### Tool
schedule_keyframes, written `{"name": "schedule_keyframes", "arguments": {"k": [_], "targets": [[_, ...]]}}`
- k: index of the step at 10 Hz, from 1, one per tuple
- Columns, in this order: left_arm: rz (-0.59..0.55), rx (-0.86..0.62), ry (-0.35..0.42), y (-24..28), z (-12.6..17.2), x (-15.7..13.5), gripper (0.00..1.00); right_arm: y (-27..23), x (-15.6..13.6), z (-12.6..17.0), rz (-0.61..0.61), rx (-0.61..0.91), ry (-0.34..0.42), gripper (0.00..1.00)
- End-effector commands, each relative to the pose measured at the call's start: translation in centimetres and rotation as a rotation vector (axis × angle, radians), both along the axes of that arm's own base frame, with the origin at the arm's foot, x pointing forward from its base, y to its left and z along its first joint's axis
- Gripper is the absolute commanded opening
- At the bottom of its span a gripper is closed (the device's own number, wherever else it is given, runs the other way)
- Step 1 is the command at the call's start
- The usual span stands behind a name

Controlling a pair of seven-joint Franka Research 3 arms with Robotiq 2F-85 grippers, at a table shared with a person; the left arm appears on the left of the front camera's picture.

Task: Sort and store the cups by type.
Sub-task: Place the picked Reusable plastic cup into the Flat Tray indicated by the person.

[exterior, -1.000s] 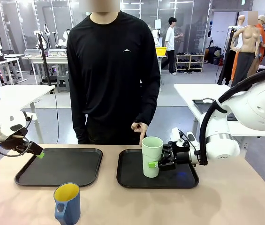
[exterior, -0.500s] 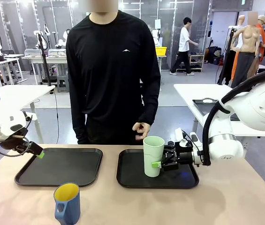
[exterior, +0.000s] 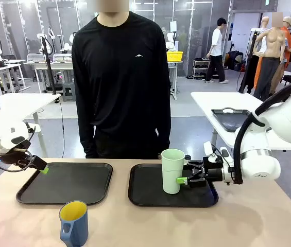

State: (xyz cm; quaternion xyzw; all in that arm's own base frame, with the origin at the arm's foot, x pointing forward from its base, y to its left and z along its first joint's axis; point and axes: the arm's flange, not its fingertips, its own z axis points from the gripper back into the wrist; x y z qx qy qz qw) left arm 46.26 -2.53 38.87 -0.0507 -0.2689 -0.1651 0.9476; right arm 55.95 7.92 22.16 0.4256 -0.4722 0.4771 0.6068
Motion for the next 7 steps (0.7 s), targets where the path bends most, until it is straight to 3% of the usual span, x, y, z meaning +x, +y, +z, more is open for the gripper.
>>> {"name": "schedule_keyframes", "arguments": {"k": [1,7], "targets": [[0.000,0.002,-0.002,0.1,0.1,0.1,1.00,-0.4,-0.6,0.1,-0.029,0.027,0.022,1.00],[0.000,0.002,-0.002,0.1,0.1,0.1,1.00,-5.0,-2.6,-0.1,-0.104,0.042,0.010,1.00]]}}
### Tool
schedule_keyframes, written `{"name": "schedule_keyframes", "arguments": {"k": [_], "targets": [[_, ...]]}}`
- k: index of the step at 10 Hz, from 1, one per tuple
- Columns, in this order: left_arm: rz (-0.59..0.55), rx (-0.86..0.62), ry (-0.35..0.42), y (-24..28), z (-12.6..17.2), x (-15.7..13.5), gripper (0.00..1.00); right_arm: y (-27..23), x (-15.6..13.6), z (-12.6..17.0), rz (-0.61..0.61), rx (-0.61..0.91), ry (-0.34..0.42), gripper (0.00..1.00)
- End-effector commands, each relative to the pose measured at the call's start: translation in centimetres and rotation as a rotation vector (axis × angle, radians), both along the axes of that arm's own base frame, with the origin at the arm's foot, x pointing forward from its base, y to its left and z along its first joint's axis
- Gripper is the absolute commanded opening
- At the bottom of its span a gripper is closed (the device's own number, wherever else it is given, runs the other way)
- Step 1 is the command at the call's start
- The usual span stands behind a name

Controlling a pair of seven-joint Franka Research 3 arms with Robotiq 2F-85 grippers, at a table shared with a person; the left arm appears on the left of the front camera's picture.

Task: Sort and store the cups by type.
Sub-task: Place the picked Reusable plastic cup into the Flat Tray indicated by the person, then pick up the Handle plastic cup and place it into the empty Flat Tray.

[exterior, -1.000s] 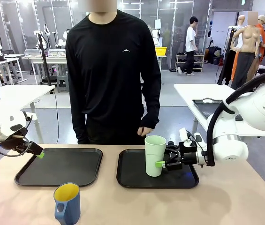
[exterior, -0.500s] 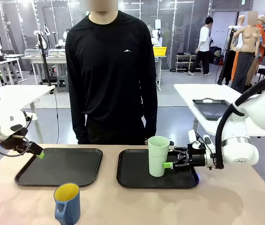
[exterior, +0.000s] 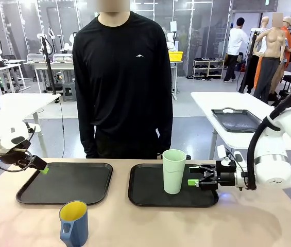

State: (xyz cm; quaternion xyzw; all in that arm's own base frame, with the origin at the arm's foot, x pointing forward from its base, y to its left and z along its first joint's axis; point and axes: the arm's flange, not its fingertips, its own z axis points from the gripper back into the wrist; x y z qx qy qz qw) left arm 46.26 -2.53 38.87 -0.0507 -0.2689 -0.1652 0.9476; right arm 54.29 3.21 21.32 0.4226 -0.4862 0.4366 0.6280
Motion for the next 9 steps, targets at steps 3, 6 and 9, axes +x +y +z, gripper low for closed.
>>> {"name": "schedule_keyframes", "arguments": {"k": [3,6,9], "targets": [[0.000,0.002,-0.002,0.08,0.09,0.05,1.00,-0.98,-1.20,1.52,-0.032,0.014,-0.039,1.00],[0.000,0.002,-0.002,0.08,0.09,0.05,1.00,-1.19,-0.44,0.69,-0.019,0.002,-0.009,1.00],[0.000,0.002,-0.002,0.08,0.09,0.05,1.00,-1.19,-0.44,0.69,-0.019,0.002,-0.009,1.00]]}}
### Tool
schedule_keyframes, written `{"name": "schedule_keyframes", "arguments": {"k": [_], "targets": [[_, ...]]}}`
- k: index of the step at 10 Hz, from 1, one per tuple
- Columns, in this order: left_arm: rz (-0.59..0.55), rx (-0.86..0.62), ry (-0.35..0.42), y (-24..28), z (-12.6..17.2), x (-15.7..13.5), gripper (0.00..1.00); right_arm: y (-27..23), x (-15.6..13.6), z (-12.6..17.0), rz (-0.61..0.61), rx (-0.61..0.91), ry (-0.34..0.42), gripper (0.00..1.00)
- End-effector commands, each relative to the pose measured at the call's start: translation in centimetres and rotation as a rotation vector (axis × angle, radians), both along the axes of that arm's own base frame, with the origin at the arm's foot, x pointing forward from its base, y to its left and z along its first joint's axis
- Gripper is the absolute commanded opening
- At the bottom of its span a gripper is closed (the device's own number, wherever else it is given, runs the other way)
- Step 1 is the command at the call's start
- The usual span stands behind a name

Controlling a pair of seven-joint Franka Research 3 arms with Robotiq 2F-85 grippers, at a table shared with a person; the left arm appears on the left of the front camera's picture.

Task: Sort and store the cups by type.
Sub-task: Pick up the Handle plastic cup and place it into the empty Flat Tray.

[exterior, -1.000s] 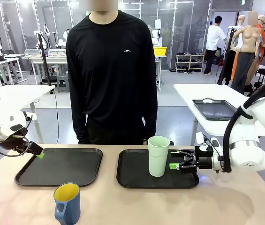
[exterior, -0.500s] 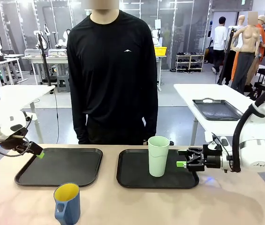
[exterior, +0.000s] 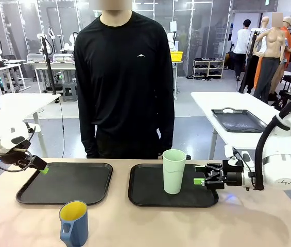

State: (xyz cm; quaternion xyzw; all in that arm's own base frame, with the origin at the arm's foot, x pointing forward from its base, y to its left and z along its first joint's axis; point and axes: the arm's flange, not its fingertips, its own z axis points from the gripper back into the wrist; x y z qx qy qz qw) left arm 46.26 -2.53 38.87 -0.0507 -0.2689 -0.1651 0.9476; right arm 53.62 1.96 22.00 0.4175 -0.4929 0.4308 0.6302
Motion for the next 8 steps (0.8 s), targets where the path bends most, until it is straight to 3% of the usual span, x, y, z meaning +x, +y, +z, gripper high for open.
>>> {"name": "schedule_keyframes", "arguments": {"k": [1,7,8], "targets": [[0.000,0.002,-0.002,0.1,0.1,0.1,1.00,0.1,0.2,0.0,0.001,-0.001,-0.003,1.00],[0.000,0.002,-0.002,0.1,0.1,0.1,1.00,0.0,0.0,0.0,0.000,0.000,0.000,1.00],[0.000,0.002,-0.002,0.1,0.1,0.1,1.00,-1.0,-2.0,2.3,-0.075,-0.193,-0.023,1.00]]}}
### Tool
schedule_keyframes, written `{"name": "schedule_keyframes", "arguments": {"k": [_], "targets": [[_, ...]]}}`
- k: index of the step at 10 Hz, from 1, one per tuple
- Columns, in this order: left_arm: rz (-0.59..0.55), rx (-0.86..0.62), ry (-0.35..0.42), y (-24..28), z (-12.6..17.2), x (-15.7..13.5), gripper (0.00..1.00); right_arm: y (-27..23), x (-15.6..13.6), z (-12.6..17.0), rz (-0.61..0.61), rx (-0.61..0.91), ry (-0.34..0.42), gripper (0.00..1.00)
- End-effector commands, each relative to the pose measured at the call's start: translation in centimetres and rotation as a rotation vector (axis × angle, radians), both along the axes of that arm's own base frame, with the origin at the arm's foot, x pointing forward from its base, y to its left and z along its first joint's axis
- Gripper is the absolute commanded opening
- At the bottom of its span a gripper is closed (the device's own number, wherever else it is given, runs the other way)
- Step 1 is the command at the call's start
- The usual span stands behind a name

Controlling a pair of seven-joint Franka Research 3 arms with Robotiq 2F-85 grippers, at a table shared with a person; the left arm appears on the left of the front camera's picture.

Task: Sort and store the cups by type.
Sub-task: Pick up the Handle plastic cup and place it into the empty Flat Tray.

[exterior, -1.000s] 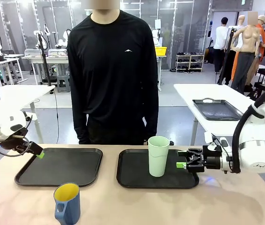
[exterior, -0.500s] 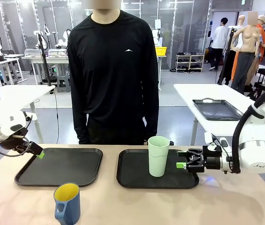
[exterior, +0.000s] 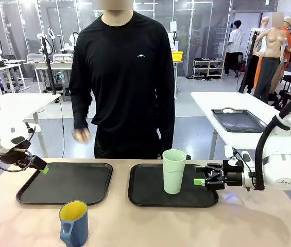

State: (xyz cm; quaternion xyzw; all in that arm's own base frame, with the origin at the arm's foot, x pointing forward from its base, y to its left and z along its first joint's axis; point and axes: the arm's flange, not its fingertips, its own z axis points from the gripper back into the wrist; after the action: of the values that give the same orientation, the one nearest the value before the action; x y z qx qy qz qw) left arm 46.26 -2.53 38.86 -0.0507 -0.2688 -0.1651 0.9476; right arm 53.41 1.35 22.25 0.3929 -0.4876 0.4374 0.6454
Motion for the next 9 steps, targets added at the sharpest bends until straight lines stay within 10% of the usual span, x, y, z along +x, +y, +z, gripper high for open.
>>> {"name": "schedule_keyframes", "arguments": {"k": [1,6,9], "targets": [[0.000,0.002,-0.002,0.1,0.1,0.1,1.00,-1.8,-3.7,4.7,-0.196,-0.396,-0.061,1.00],[0.000,0.002,-0.002,0.1,0.1,0.1,1.00,-4.4,-10.9,11.8,-0.236,-0.836,-0.056,1.00],[0.000,0.002,-0.002,0.1,0.1,0.1,1.00,-4.8,-13.8,13.4,-0.192,-0.856,-0.077,1.00]]}}
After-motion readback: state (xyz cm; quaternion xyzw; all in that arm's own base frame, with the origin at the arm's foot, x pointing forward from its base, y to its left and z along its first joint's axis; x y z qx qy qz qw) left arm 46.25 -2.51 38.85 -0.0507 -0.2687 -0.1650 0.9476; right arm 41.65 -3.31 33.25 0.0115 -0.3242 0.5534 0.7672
